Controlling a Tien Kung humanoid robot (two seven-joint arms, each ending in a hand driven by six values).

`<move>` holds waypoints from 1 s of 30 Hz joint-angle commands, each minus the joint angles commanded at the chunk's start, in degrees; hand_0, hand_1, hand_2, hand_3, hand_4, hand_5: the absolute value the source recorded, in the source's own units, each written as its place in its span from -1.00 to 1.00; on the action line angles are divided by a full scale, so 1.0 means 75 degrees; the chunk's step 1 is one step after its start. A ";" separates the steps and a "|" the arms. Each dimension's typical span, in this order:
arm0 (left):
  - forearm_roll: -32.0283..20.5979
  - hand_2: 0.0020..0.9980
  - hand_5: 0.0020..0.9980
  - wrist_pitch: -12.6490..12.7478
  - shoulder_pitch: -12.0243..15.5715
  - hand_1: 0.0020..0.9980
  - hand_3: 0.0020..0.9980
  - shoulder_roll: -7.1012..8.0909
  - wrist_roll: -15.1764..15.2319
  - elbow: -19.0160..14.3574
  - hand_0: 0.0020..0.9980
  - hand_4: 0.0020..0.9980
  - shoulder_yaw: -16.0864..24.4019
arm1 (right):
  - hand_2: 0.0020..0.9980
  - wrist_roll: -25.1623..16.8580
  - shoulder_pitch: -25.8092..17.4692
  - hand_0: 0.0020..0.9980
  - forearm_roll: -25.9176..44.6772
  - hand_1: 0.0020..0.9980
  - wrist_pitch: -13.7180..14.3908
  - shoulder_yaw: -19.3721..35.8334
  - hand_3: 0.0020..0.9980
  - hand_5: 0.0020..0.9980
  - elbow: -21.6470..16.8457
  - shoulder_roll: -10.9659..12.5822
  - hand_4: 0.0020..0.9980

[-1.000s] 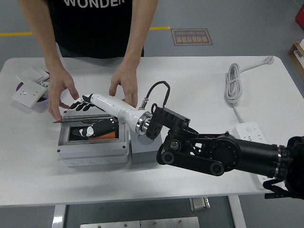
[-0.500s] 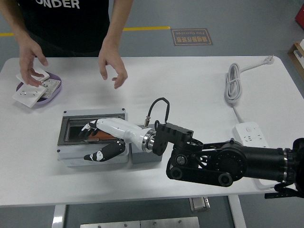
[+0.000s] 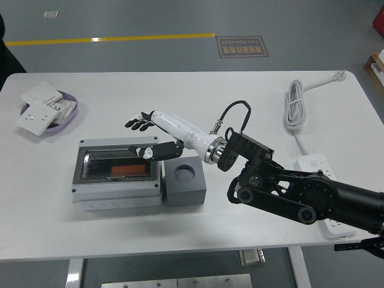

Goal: Pick up the cylinder from the cube,place it in the box,flap close box

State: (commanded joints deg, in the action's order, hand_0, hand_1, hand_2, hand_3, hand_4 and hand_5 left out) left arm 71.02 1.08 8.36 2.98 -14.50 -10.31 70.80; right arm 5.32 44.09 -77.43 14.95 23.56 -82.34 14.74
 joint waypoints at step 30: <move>-0.0133 0.71 -1.00 -0.0041 -0.0117 0.71 0.91 -0.0090 -0.0004 0.0000 0.85 -1.00 -0.0116 | 0.43 -0.2264 -0.4624 0.56 0.0562 0.38 -0.0971 0.6676 0.43 -0.20 0.0128 -0.0025 0.78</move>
State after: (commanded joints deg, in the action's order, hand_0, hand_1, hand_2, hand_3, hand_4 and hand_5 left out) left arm 70.02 0.78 7.48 2.30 -14.53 -10.31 69.93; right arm -11.66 9.41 -73.22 7.67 73.64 -81.39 14.55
